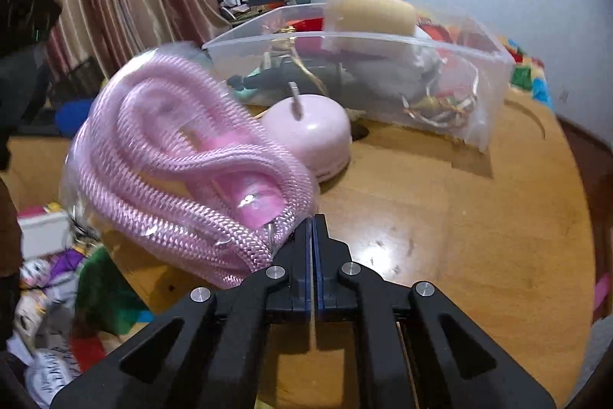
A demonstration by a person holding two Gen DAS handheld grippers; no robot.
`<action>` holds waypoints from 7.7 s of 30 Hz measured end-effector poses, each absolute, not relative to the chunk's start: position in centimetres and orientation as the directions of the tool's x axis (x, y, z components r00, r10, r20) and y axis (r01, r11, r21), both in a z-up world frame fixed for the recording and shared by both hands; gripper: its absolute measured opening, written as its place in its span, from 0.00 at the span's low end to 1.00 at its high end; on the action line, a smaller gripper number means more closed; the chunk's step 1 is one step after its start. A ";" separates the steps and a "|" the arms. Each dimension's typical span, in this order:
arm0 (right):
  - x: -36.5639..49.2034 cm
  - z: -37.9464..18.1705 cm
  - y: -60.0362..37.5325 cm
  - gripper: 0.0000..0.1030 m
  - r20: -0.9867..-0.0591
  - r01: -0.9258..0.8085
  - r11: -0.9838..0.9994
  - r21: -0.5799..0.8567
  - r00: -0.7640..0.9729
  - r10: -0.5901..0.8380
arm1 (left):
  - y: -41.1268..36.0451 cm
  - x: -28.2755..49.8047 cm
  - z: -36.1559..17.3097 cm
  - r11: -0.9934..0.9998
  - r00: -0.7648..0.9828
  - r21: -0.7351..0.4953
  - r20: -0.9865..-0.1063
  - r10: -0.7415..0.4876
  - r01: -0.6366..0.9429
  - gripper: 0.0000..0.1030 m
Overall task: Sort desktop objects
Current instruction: 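Lift the pink rope bag with the left tool toward the bin, then grasp the pink dome with the right tool while the left tool holds the rope bag, then carry the pink dome over the bin with the right tool while the left tool carries the rope bag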
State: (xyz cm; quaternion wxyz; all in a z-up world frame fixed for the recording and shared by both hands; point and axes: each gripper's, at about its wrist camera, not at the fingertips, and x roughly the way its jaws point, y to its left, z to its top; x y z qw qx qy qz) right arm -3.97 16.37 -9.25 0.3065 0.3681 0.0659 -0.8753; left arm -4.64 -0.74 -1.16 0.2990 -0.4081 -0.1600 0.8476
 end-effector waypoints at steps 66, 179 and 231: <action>-0.9 -7.9 13.0 0.79 -0.649 0.699 -0.715 -0.001 -0.544 -0.532 | -1.2 -10.6 -4.4 -0.951 -0.382 -0.180 -0.884 0.269 -0.252 0.49; -5.5 -0.1 16.4 0.59 -0.580 0.496 -0.867 0.042 -0.695 -0.426 | -2.5 -9.2 1.6 -0.980 -0.808 -0.107 -0.555 0.198 -0.167 0.21; -16.4 -1.7 15.4 0.59 -0.657 0.441 -0.893 -0.093 -0.701 -0.278 | -1.1 -19.3 0.2 -0.984 -0.802 -0.126 -0.570 0.178 -0.129 0.36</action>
